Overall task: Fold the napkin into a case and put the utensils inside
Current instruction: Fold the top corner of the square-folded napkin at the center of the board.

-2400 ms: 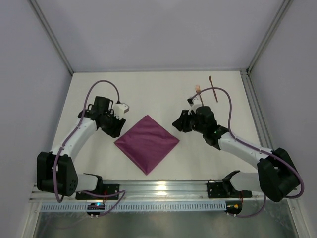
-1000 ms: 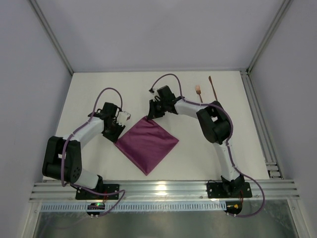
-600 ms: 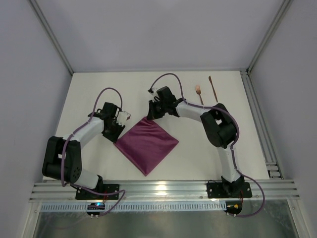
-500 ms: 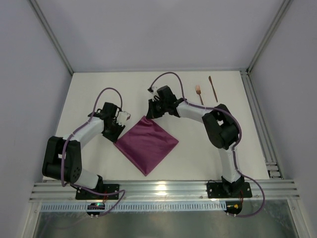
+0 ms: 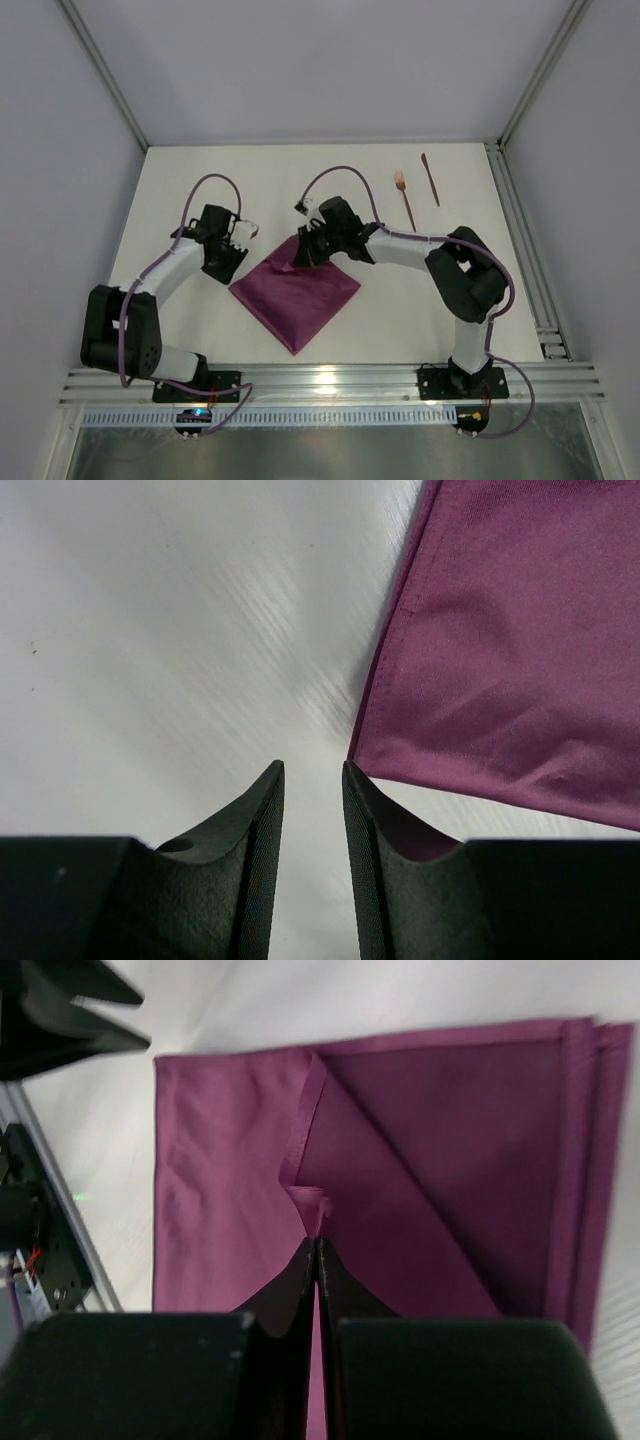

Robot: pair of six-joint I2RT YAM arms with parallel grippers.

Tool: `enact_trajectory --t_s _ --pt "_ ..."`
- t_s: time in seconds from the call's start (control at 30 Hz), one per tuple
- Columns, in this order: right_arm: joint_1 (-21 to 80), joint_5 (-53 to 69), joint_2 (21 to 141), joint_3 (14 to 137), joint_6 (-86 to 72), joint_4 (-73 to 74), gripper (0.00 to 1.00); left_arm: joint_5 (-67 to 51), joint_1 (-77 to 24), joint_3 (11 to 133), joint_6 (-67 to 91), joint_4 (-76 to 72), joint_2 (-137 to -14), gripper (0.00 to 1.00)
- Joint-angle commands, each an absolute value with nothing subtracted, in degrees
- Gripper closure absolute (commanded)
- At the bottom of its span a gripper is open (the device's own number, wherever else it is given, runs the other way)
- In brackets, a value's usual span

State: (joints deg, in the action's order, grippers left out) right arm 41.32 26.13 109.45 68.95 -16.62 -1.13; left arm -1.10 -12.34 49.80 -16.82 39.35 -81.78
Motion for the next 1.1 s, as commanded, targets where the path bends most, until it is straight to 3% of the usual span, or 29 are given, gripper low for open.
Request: enact_trajectory --t_s 0.0,0.4,1.07 --pt "44.6 29.2 103.0 62.5 -14.9 -6.8 0.96 -0.6 -11.2 51.1 -17.2 39.7 -78.7 0.68" --pt "54.7 29.8 94.7 45.8 -11.1 -13.7 0.96 -2.6 -10.1 50.4 -17.3 42.0 -75.4 0.68" --pt "60.5 29.3 92.6 38.4 -10.3 -20.4 0.96 -6.9 -10.5 48.5 -19.0 40.1 -77.8 0.67"
